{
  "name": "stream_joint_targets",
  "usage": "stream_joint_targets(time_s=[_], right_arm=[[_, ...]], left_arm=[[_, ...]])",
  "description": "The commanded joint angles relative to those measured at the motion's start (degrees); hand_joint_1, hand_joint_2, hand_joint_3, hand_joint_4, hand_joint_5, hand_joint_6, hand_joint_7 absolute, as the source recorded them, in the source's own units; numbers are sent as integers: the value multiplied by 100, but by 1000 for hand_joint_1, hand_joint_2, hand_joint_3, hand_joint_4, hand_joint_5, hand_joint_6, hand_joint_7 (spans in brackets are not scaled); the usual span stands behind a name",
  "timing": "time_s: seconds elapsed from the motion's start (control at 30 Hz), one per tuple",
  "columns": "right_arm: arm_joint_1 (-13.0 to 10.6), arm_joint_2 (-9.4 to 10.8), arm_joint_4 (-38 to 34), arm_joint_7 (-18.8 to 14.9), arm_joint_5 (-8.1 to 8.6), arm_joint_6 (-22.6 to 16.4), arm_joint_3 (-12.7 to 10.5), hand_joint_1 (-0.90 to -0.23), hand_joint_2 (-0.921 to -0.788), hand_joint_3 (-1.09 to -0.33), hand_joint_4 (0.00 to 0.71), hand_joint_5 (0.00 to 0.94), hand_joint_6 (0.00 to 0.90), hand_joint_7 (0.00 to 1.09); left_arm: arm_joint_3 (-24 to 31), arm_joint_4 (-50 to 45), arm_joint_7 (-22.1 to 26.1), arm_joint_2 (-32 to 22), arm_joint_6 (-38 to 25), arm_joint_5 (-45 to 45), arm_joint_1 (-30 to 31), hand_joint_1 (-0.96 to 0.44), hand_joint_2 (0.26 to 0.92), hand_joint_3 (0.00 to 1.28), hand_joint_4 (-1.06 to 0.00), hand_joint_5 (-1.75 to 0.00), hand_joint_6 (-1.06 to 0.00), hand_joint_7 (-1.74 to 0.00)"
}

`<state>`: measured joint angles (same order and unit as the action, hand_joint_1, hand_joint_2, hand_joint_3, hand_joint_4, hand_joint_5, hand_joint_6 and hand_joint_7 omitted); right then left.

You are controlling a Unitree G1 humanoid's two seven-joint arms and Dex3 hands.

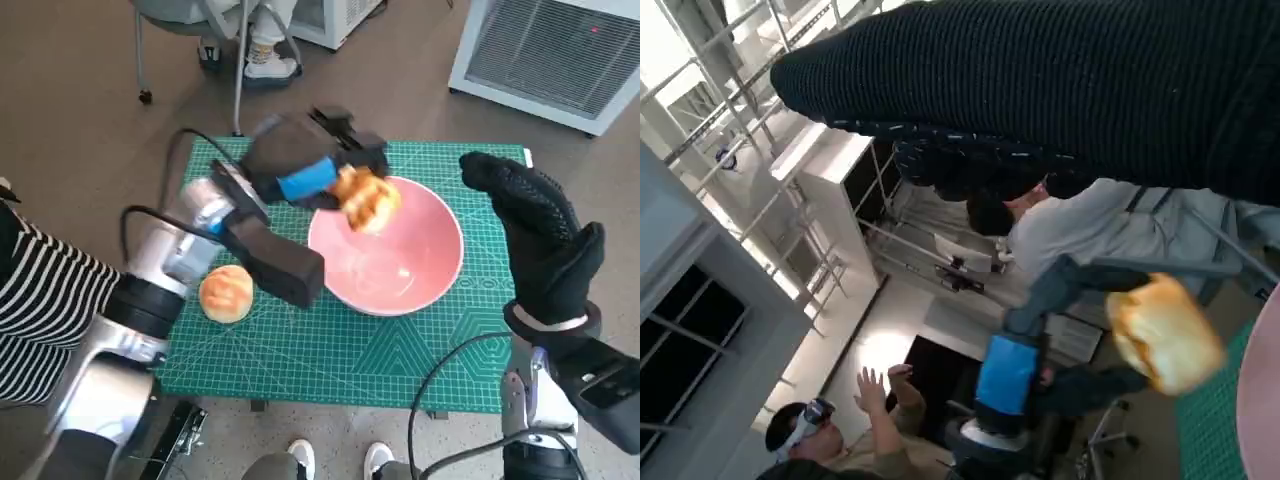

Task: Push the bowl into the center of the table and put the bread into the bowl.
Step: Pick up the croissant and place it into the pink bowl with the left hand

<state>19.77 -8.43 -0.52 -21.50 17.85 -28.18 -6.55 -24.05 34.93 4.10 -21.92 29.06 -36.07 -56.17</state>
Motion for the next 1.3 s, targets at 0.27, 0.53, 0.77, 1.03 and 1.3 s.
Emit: stream_joint_targets(time_s=[0.27,0.53,0.77,1.03,1.3], right_arm=[[-206,15,82,60,-35,85,-7,-711,-921,-711,192,0,106,400],[-244,-3,115,62,-25,81,-30,-713,-921,-712,188,0,112,409],[-251,1,153,96,-53,91,-38,-711,-921,-719,187,0,112,416],[-271,12,202,137,-76,106,-9,-713,-921,-720,187,0,109,421],[-277,30,165,141,-74,75,10,-716,-921,-719,187,0,107,426]], left_arm=[[-320,300,256,401,-145,-167,-20,0,921,177,-559,-1245,-501,-1343],[-449,469,561,358,-107,-248,-20,-194,803,45,-413,-204,-395,-465],[-313,99,1098,124,-64,28,98,-440,763,6,-196,-11,-278,-126],[145,-744,2145,-309,-323,838,383,-535,764,3,-51,0,-211,-58],[755,-1482,3003,-923,-451,1787,822,-490,750,0,-15,0,-203,-38]])
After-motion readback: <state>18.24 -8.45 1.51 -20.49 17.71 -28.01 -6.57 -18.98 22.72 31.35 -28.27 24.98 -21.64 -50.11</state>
